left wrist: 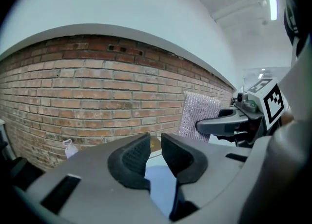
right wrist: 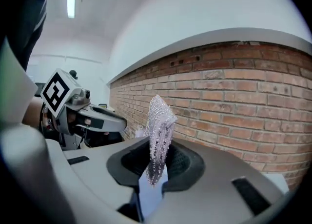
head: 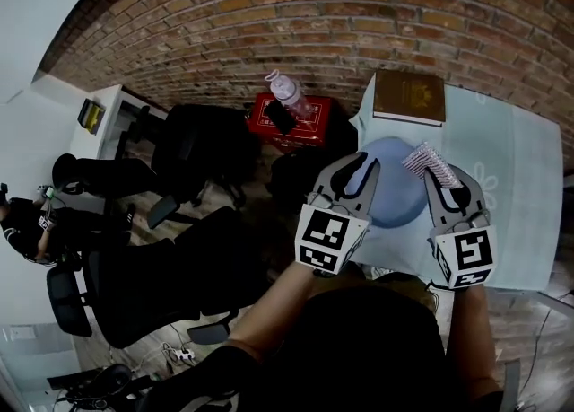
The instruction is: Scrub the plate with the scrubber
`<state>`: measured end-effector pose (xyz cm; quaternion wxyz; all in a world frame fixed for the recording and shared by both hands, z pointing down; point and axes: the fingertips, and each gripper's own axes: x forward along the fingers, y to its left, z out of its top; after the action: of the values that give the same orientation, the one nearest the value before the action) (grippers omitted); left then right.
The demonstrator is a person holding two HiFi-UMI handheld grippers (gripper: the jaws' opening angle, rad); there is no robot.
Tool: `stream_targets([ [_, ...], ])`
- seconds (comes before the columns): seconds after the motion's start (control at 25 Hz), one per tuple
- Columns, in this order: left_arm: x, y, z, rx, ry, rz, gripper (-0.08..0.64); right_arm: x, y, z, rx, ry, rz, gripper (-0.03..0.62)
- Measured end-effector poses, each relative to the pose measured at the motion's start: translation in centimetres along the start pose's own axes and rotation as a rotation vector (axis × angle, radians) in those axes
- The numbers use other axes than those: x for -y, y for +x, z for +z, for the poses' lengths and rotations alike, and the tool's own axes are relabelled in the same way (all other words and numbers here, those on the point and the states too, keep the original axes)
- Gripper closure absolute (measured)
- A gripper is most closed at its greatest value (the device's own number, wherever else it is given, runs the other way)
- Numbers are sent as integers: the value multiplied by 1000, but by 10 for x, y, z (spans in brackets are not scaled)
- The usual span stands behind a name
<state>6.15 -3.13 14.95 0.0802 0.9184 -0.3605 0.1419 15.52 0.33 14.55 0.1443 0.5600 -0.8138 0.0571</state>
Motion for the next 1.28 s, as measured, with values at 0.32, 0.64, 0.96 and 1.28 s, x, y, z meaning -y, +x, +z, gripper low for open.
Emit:
stream_targets([
  [0.32, 65, -31, 48, 87, 143, 32, 480, 17, -60, 38, 145, -61, -20, 509],
  [0.64, 95, -51, 79, 143, 204, 71, 480, 25, -102, 60, 254, -76, -74, 509],
  [0.96, 110, -66, 96, 213, 247, 93, 500, 22, -113, 67, 294, -79, -124, 509],
  [1.28, 120, -81, 117, 361, 425, 116, 537, 29, -121, 66, 291, -102, -183, 509],
])
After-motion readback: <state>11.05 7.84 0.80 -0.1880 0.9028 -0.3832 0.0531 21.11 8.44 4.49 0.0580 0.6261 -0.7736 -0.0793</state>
